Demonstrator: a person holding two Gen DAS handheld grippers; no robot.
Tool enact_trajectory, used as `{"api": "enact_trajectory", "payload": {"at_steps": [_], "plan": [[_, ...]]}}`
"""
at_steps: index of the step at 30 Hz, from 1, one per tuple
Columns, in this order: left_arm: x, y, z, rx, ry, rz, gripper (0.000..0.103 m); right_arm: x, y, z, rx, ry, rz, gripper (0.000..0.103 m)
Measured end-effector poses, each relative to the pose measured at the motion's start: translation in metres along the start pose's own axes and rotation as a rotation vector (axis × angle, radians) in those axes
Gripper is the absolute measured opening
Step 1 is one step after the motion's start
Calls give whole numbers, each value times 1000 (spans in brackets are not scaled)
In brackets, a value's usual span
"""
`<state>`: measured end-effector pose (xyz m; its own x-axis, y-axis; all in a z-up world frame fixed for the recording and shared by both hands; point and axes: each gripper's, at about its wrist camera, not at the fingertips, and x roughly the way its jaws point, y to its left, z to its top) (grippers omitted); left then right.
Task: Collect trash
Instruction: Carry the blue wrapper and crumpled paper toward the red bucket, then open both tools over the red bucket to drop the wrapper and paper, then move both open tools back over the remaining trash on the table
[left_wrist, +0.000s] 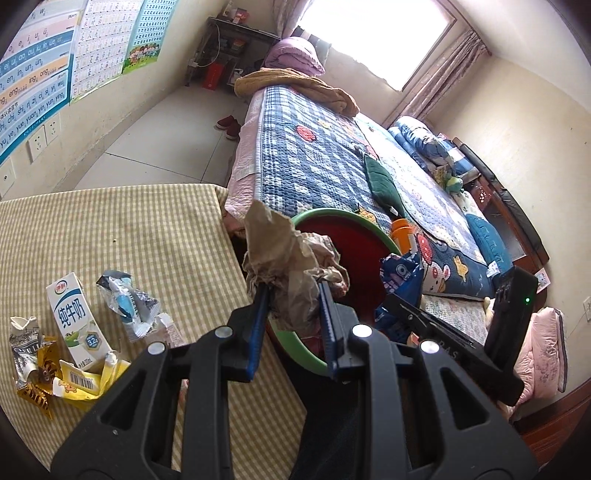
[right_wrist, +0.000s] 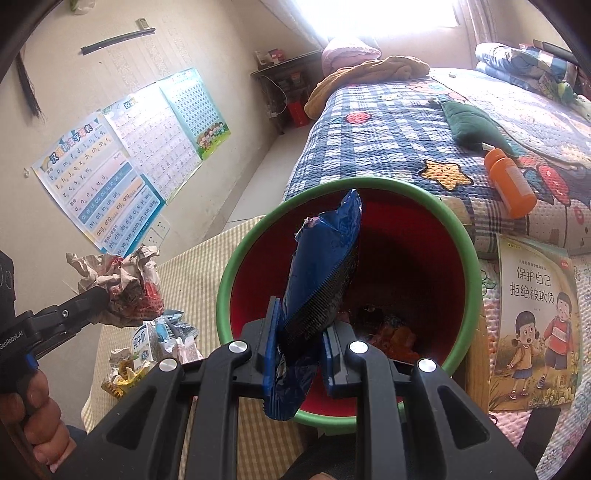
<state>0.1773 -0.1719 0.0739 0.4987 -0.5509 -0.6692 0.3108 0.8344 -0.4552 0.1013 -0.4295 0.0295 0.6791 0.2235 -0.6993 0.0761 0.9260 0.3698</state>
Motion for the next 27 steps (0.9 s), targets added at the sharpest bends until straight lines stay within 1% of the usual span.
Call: {"api": "enact_trajectory", "payload": {"at_steps": [7,12,16,17,18,19,20,21,22,23,25,26,27], "plan": [[37,-17,6,7,52,-37,26,8,-13,5,-1,1,-19,19],[62,-29,10,27,87,-50,26,14,-26,11,2,-2,-39,19],[75,-36,14,30,103,-60,27,19,-35,13,2,5,-54,24],[76,-37,14,34,101,-61,28,20,-36,13,2,7,-58,32],[76,-38,15,36,98,-60,34,21,-38,13,2,9,-61,37],[76,-39,16,33,94,-64,37,22,-39,13,3,10,-64,47],[76,-39,17,31,92,-69,44,22,-39,13,4,10,-66,56],[76,-39,17,30,89,-71,54,22,-40,12,5,10,-69,62],[75,-39,16,27,87,-71,59,22,-40,11,5,10,-73,73],[74,-39,15,22,82,-70,65,21,-40,10,5,8,-81,81],[70,-38,15,11,73,-68,76,19,-39,8,-4,5,-89,86],[67,-37,14,4,64,-63,83,19,-38,7,-9,7,-98,90],[64,-37,14,-1,55,-59,87,18,-37,6,-11,8,-108,92]]}}
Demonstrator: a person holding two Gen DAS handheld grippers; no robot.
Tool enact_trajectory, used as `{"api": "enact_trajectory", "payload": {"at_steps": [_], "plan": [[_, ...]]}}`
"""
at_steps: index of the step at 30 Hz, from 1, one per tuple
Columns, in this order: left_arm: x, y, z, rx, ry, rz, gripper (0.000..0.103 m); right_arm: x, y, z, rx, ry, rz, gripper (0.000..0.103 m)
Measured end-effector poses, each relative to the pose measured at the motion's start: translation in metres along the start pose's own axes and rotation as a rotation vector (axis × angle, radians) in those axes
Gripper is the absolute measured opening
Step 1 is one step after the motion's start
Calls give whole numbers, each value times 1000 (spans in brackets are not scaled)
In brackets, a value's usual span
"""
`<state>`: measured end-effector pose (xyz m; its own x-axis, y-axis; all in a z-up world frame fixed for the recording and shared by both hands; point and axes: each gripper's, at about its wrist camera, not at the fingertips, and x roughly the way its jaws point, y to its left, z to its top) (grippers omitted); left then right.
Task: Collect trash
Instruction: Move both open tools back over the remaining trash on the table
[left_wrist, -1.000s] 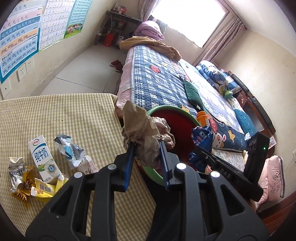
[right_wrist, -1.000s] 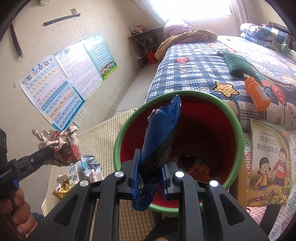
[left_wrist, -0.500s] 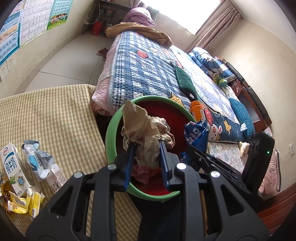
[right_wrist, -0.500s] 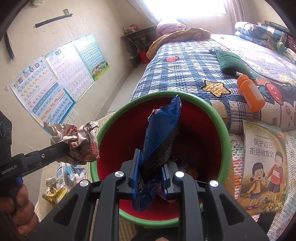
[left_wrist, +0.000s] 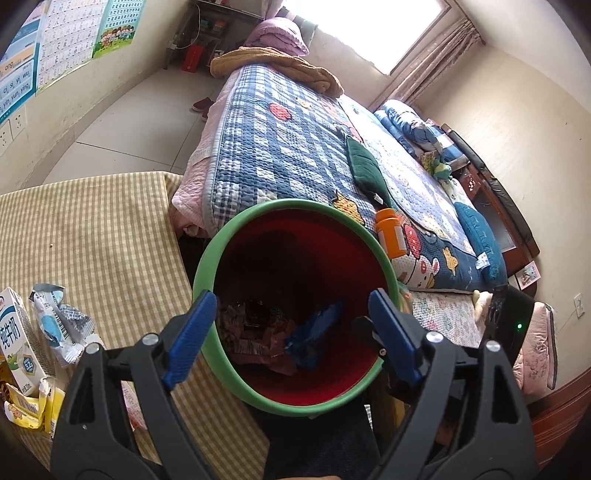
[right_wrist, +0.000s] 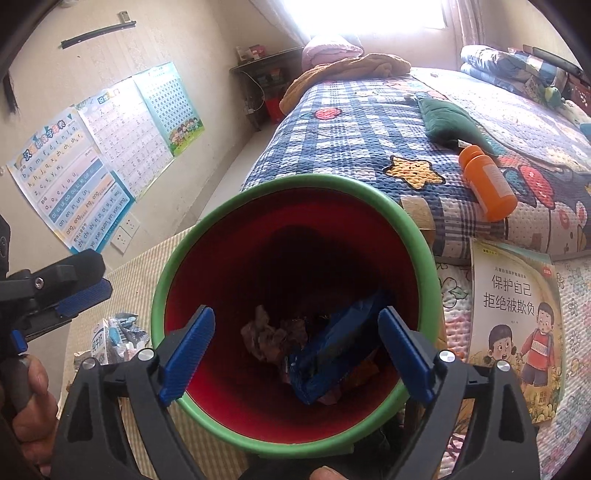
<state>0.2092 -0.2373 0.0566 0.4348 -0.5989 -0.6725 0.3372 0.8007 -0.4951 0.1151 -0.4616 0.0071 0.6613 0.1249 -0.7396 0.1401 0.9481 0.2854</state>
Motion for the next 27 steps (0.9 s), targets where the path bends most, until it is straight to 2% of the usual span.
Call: {"api": "enact_trajectory", "payload": {"at_steps": [1,3,13,27], "plan": [[-4,0,0,-2,-9,7,91,-1,-1,0,3,-1,-3,96],[-15,0,-1,0,-36,28,97,-5,1,-2,7,0,-6,96],[-74,32,-20,-26,-96,119,97,-29,36,-15,-51,0,7,96],[-167,97,-79,-152,-187,233,97,-44,132,-48,-235,24,73,96]]}}
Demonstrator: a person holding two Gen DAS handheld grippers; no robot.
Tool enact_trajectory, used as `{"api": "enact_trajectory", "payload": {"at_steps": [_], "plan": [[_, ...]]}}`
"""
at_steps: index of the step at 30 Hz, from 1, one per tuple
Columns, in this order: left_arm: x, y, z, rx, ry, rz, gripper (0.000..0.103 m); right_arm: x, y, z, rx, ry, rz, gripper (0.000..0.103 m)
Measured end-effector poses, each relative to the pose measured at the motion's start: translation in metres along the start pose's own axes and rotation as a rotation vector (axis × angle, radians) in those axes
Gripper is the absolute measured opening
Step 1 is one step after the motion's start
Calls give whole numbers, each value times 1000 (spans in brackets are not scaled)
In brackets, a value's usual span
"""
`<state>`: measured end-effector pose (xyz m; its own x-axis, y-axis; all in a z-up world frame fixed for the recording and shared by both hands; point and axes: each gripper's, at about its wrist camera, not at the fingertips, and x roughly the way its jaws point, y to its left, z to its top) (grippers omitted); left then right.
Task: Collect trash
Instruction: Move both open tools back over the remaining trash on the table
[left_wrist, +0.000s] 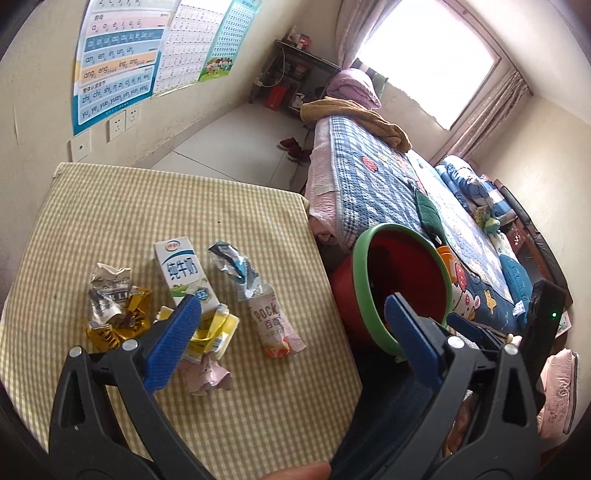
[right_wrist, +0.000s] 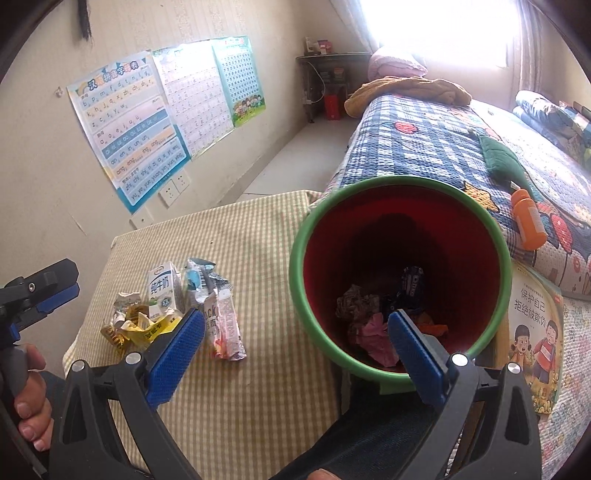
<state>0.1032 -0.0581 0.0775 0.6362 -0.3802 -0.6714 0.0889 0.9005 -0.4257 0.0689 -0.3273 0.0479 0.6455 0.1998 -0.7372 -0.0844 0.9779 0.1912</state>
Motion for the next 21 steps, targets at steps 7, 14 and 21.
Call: {"api": "enact_trajectory", "payload": {"at_steps": [7,14,21], "plan": [[-31,54,-19,-70,-34,90,97,21,47,-13,-63,32,44,96],[-47,101,-34,-144,-53,168,97,45,78,-21,-121,71,72,96],[-47,121,-41,-180,-50,217,97,57,89,-26,-144,103,81,96]]}}
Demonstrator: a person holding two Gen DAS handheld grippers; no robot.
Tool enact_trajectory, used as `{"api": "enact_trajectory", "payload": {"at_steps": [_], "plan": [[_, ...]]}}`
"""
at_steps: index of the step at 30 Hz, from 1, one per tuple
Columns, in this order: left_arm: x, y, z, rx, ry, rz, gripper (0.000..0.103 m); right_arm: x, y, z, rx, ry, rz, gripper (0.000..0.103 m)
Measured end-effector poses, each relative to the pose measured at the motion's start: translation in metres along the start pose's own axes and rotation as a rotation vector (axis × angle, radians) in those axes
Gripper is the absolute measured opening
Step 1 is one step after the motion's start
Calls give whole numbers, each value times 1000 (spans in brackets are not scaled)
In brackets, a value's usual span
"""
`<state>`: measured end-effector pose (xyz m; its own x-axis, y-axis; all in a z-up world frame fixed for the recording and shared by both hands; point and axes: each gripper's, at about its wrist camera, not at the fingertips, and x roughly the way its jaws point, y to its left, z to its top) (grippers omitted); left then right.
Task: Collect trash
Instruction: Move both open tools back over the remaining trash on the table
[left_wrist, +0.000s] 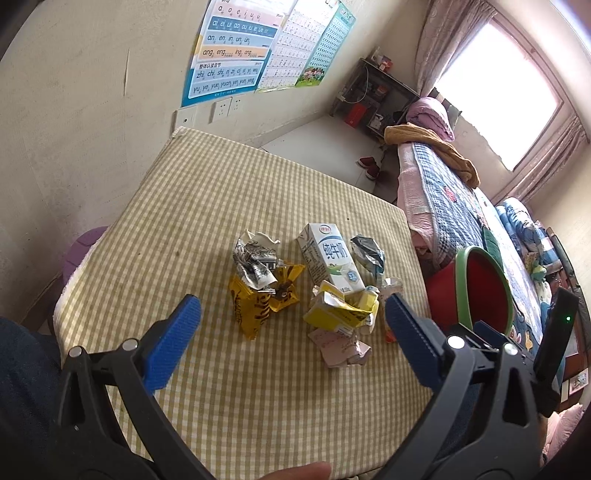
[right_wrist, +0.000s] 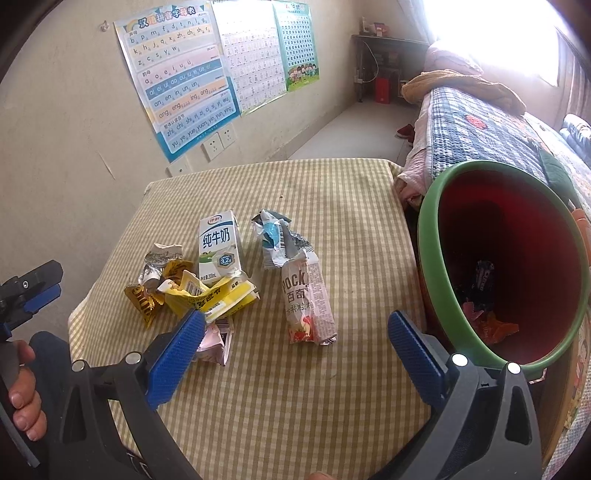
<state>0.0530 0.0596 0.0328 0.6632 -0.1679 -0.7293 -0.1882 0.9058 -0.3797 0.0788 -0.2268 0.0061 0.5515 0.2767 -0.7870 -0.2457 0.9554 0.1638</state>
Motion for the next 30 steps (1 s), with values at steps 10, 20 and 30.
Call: {"api": "enact_trajectory", "payload": {"at_steps": [10,20,30], "plan": [[33,15,-10,9,66,65,97,27,2,1,-14,39,-5,96],[75,37,-22,19,93,110,97,70,-6,-10,-45,74,-40,96],[99,41,-25,43,99,99,82,105,-15,-11,-55,95,-60,95]]}}
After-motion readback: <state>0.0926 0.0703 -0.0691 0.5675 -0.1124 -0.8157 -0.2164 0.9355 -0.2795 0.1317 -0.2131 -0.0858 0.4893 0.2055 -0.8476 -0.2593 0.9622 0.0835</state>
